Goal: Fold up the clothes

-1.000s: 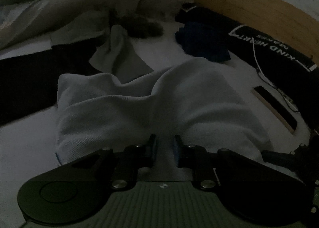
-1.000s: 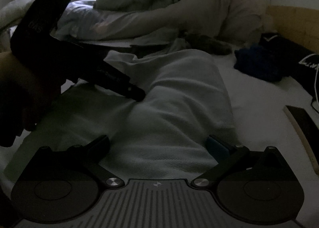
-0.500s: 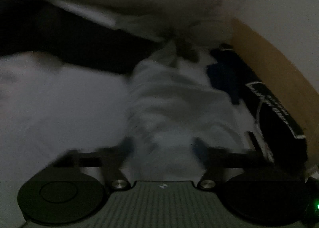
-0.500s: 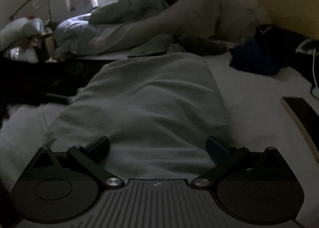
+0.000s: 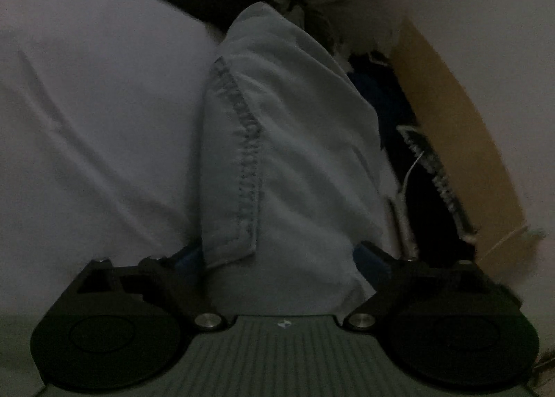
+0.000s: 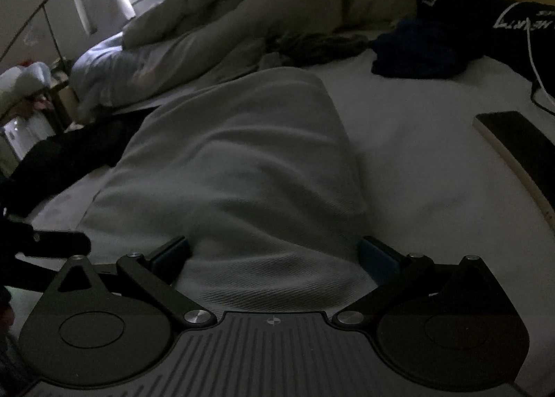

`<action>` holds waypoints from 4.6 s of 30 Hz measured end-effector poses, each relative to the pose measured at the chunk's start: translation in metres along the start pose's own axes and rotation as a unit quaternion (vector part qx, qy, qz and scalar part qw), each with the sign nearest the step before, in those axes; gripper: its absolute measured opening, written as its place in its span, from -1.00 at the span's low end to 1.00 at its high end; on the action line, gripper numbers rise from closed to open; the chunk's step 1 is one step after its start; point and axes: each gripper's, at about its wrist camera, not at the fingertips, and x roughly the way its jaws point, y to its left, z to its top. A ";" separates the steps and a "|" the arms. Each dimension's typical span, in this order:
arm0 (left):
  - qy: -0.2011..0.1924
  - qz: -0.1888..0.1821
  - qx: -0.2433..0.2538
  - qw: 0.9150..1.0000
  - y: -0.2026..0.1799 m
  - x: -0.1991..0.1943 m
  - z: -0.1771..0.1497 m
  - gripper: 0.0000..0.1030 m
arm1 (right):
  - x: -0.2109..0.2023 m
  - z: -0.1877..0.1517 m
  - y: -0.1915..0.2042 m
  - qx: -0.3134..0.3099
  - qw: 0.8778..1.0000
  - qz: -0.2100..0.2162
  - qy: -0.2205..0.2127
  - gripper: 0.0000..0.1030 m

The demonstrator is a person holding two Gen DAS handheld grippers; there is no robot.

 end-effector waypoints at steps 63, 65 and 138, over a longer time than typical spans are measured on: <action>-0.082 -0.001 0.288 0.954 -0.208 0.044 -0.047 -0.27 | 0.008 0.214 0.073 -0.064 0.947 -0.183 0.255 0.16; -0.081 0.001 0.285 0.955 -0.205 0.038 -0.047 -0.18 | 0.002 0.215 0.064 -0.039 0.956 -0.158 0.243 -0.05; -0.091 0.109 0.410 0.901 -0.326 0.400 0.119 -0.30 | 0.158 0.417 -0.352 0.211 0.977 -0.007 -0.002 -0.02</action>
